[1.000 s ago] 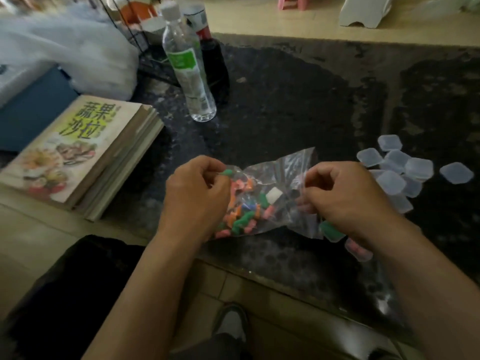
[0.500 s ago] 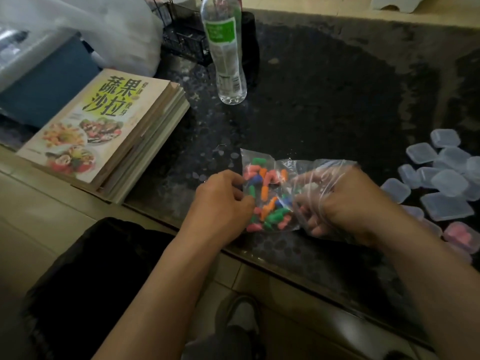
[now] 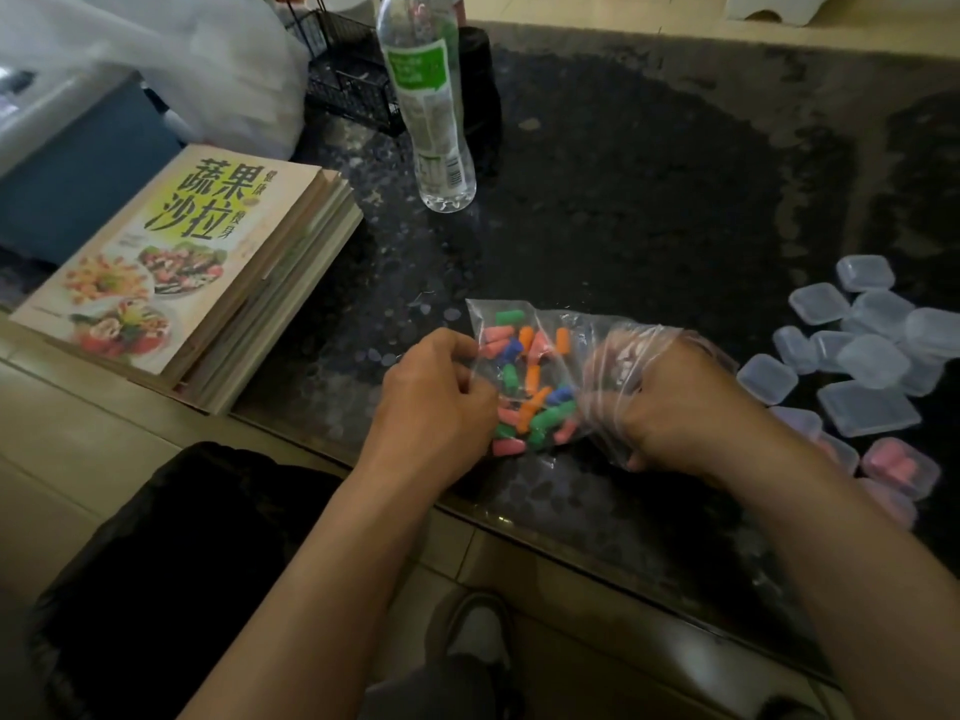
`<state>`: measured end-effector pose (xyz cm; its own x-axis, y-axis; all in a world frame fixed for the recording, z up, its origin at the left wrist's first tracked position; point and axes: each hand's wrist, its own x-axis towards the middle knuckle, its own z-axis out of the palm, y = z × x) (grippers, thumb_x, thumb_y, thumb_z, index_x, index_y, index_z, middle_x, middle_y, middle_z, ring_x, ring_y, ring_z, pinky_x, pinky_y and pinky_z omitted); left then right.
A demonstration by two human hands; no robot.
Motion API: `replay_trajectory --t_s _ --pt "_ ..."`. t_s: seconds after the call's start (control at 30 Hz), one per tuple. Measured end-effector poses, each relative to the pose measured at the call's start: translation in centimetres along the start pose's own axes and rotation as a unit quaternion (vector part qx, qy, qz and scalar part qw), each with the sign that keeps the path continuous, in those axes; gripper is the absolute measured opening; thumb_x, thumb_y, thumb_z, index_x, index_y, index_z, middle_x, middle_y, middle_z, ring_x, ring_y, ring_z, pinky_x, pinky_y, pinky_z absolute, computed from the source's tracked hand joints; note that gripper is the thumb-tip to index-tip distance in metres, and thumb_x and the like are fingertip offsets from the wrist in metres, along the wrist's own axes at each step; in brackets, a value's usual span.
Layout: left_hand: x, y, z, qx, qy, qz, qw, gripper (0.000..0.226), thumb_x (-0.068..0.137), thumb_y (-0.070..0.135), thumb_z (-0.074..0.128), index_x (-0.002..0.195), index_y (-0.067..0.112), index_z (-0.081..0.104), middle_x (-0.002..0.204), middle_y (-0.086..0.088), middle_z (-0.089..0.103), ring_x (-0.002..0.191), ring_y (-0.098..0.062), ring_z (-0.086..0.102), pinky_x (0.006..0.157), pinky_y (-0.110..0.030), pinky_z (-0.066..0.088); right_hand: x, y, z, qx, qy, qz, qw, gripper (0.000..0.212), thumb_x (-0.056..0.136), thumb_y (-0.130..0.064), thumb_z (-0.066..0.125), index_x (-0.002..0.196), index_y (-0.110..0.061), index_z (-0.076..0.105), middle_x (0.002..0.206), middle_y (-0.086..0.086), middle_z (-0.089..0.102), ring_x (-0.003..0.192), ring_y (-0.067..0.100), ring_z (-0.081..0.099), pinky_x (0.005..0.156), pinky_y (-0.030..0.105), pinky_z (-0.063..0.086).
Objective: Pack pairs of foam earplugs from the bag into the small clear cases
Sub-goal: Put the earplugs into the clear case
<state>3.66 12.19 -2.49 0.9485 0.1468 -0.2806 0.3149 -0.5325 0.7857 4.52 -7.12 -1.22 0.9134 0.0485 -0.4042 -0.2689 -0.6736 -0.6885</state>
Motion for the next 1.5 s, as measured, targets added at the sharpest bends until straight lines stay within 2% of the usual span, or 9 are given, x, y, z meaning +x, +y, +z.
replay_trajectory --t_s 0.17,0.3,0.47,0.7,0.8,1.07,1.27,1.37,1.5 --pt "0.0 -0.1 0.1 0.014 -0.004 0.008 1.0 0.023 0.097 0.016 0.063 0.113 0.032 0.057 0.09 0.003 0.07 0.079 -0.011 0.074 0.068 -0.039 0.064 -0.4 -0.1 -0.2 -0.036 0.009 -0.029 0.999 0.016 0.091 -0.027 0.074 0.079 -0.027 0.063 0.071 -0.004 0.065 0.066 0.01 0.064 0.058 0.025 0.05" --pt "0.1 -0.1 0.0 -0.015 -0.008 0.001 1.0 0.021 0.099 0.013 0.062 0.109 0.03 0.056 0.095 0.001 0.066 0.068 -0.003 0.072 0.049 -0.018 0.056 -0.2 0.0 0.0 -0.016 0.012 -0.041 0.999 0.028 0.091 -0.026 0.07 0.069 -0.029 0.053 0.065 -0.009 0.056 0.063 0.009 0.058 0.056 0.019 0.041" --pt "0.1 -0.3 0.1 -0.06 -0.004 -0.016 0.998 0.029 0.096 0.01 0.062 0.095 0.038 0.056 0.101 -0.006 0.068 0.073 -0.02 0.077 0.056 -0.039 0.064 -0.3 0.1 -0.1 0.013 -0.034 -0.078 0.996 0.016 0.086 -0.027 0.077 0.079 -0.036 0.065 0.075 -0.015 0.069 0.072 -0.004 0.066 0.057 0.009 0.048" --pt "0.1 -0.3 0.2 -0.037 -0.002 -0.008 0.999 0.024 0.099 0.015 0.061 0.109 0.036 0.054 0.105 -0.001 0.066 0.07 -0.013 0.075 0.053 -0.029 0.062 -0.4 -0.1 0.0 -0.048 -0.033 -0.088 0.994 0.006 0.092 -0.037 0.071 0.09 -0.031 0.072 0.073 -0.01 0.066 0.07 0.003 0.063 0.057 0.016 0.044" --pt "-0.1 0.0 0.2 -0.044 -0.008 -0.009 0.999 0.025 0.1 0.013 0.061 0.108 0.035 0.052 0.101 0.001 0.066 0.065 -0.004 0.074 0.05 -0.023 0.058 -0.2 -0.1 0.2 -0.075 -0.04 -0.087 0.993 0.01 0.094 -0.04 0.069 0.099 -0.032 0.07 0.087 -0.012 0.067 0.083 0.003 0.063 0.072 0.021 0.053" --pt "-0.4 0.6 0.1 -0.07 -0.029 -0.018 0.997 0.022 0.101 0.011 0.06 0.112 0.029 0.053 0.105 -0.001 0.064 0.066 0.011 0.068 0.045 -0.011 0.05 -0.3 -0.3 0.3 -0.09 -0.076 -0.088 0.989 0.019 0.087 -0.04 0.076 0.104 -0.035 0.069 0.089 -0.025 0.054 0.087 -0.007 0.053 0.068 0.007 0.036" --pt "-0.5 0.6 0.2 -0.074 -0.005 -0.04 0.996 0.023 0.1 0.01 0.06 0.101 0.032 0.055 0.107 -0.006 0.065 0.069 -0.011 0.076 0.054 -0.03 0.062 -0.4 -0.1 0.2 -0.035 -0.05 -0.072 0.996 0.015 0.086 -0.039 0.078 0.099 -0.037 0.071 0.093 -0.012 0.068 0.085 0.005 0.066 0.072 0.023 0.054" --pt "-0.3 0.5 -0.1 -0.051 0.026 -0.037 0.998 0.021 0.1 0.01 0.059 0.103 0.031 0.056 0.106 -0.005 0.065 0.066 -0.007 0.075 0.049 -0.022 0.058 -0.2 0.1 0.0 0.024 -0.017 -0.052 0.998 0.008 0.087 -0.035 0.078 0.083 -0.036 0.071 0.079 -0.004 0.073 0.068 0.013 0.071 0.061 0.028 0.058" --pt "-0.1 0.2 -0.5 0.02 0.066 -0.033 0.997 0.02 0.101 0.015 0.056 0.114 0.03 0.056 0.108 -0.002 0.063 0.072 -0.01 0.071 0.047 -0.018 0.055 -0.2 0.5 -0.3 0.085 -0.014 -0.031 0.996 0.007 0.09 -0.021 0.075 0.091 -0.027 0.075 0.072 -0.003 0.074 0.06 0.013 0.073 0.051 0.025 0.058"
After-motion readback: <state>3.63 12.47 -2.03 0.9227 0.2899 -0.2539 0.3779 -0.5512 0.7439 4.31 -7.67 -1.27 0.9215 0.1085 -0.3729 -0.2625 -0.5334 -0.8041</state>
